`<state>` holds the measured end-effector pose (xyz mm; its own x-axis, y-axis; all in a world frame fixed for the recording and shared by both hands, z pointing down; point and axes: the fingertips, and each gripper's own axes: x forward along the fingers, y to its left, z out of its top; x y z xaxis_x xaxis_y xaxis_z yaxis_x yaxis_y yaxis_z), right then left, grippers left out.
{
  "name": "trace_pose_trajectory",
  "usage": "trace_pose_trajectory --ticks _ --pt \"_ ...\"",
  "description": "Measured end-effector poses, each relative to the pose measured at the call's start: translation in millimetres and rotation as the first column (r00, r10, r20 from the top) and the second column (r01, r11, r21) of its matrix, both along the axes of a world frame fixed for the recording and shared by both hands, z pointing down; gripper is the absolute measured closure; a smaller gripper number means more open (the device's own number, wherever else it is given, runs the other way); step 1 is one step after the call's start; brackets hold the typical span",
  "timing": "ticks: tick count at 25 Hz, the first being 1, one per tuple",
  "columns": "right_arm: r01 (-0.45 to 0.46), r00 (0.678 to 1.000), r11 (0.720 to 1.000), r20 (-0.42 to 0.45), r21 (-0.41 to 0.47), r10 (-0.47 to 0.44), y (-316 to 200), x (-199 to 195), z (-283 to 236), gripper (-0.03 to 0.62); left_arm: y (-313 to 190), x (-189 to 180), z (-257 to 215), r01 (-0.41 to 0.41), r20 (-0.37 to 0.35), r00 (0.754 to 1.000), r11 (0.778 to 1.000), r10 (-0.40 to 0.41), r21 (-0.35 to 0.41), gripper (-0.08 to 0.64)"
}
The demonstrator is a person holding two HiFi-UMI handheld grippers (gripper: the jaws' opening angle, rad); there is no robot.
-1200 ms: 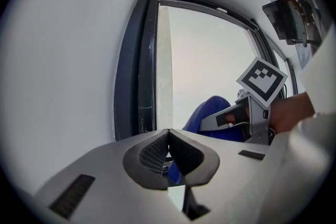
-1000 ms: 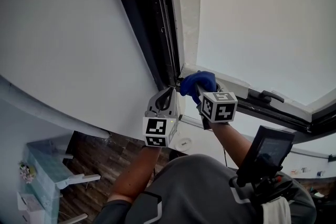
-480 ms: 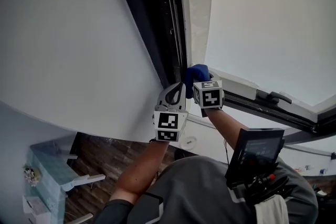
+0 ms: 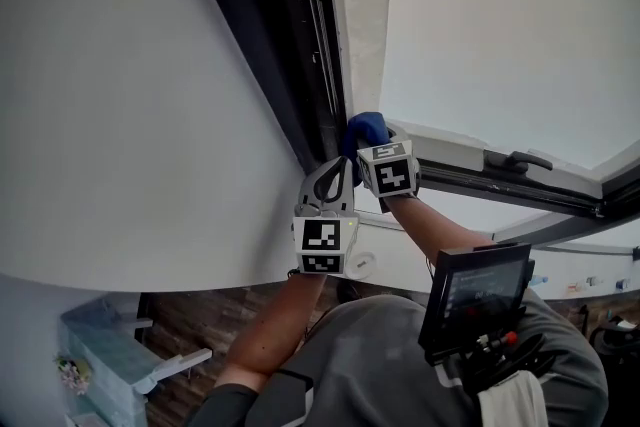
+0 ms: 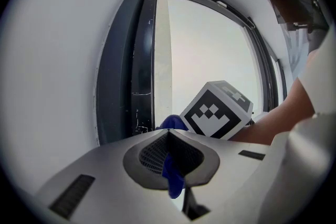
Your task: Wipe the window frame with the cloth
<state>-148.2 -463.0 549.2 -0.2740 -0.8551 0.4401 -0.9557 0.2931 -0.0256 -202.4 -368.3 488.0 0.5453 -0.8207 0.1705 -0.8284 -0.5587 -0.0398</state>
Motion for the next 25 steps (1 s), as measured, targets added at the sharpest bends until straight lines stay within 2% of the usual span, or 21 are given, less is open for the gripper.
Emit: trace_pose_trajectory --ticks 7,16,25 --pt "-0.052 0.999 0.999 0.009 -0.002 0.052 7.1 18.2 -0.8 0.46 4.5 13.8 -2.3 -0.047 -0.038 0.998 0.999 0.046 -0.025 0.551" --pt "-0.116 0.993 0.993 0.026 -0.025 0.116 23.2 58.9 -0.1 0.459 8.6 41.9 -9.2 -0.092 -0.026 0.995 0.996 0.092 -0.004 0.551" --pt "-0.192 0.981 0.981 0.027 -0.039 0.193 42.0 115.7 1.7 0.459 13.6 82.9 -3.3 -0.152 -0.019 0.988 0.988 0.151 -0.009 0.551"
